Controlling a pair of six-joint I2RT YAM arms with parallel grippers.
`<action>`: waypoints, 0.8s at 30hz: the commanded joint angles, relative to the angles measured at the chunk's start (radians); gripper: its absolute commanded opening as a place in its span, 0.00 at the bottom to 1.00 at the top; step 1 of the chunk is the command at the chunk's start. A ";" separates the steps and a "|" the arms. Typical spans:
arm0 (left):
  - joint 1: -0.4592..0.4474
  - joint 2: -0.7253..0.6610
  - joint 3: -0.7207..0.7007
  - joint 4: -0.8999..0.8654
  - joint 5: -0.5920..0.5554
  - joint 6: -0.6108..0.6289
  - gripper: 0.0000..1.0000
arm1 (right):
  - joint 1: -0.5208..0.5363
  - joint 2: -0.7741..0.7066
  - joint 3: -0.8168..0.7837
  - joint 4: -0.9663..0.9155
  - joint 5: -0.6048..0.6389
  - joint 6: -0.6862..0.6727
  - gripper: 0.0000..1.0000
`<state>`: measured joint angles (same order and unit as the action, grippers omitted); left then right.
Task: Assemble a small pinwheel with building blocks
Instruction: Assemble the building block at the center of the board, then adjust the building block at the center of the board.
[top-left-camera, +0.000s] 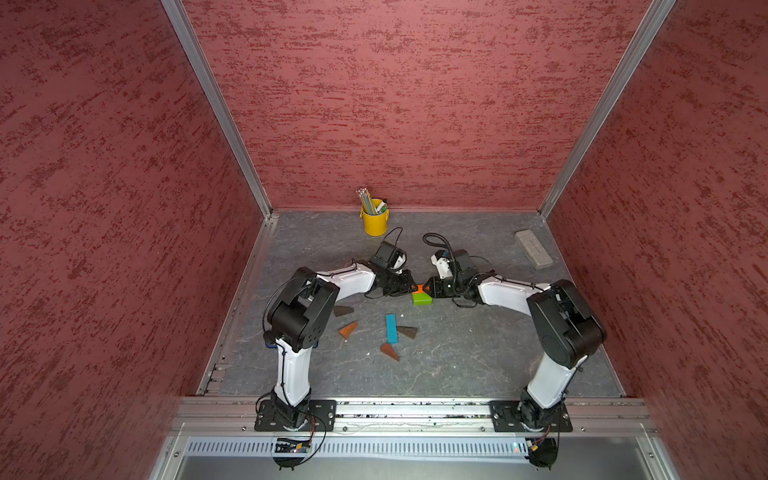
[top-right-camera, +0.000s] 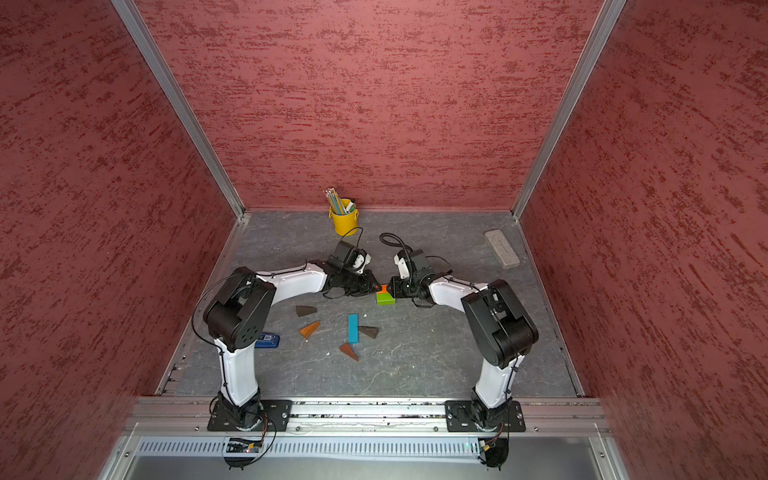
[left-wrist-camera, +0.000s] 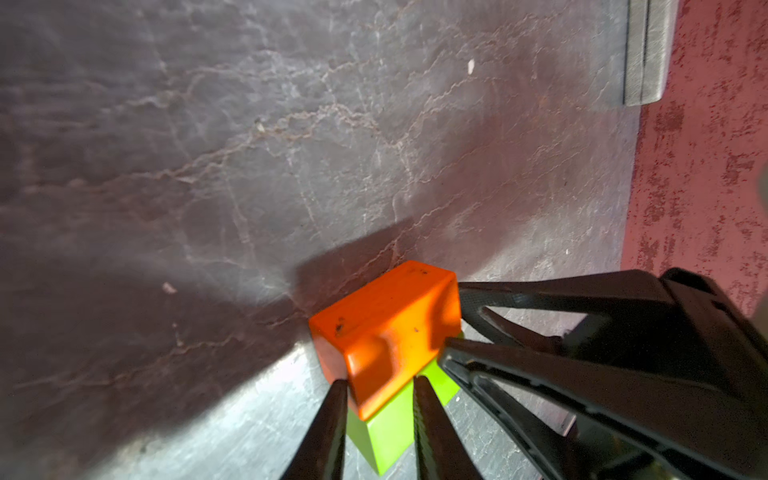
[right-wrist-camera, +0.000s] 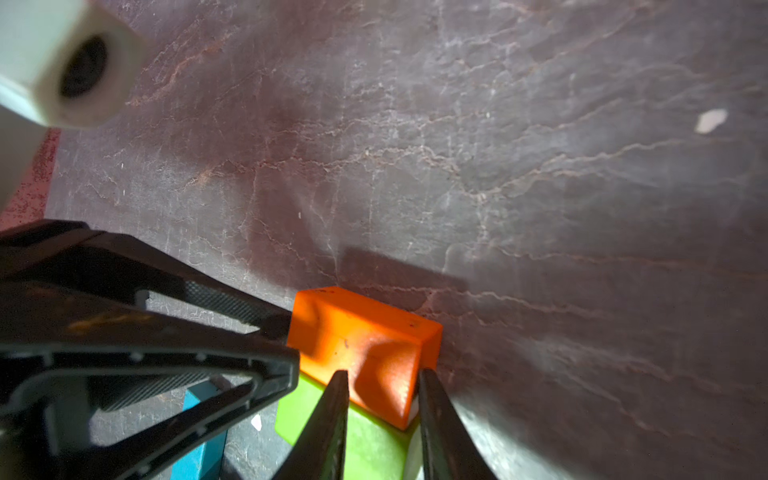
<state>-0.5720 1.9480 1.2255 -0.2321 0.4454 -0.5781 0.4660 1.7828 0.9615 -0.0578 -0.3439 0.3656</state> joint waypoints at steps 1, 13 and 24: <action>0.006 -0.043 -0.007 -0.007 -0.012 0.014 0.31 | 0.007 -0.001 0.026 -0.005 0.005 -0.009 0.32; 0.032 -0.113 -0.034 -0.033 -0.035 0.038 0.33 | 0.004 -0.107 0.025 -0.014 0.142 -0.028 0.44; 0.139 -0.570 -0.093 -0.416 -0.265 0.363 0.42 | 0.004 -0.459 -0.130 0.181 0.153 -0.156 0.67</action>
<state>-0.4347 1.4841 1.0904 -0.4660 0.3000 -0.3946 0.4675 1.4139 0.8890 -0.0036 -0.1905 0.2668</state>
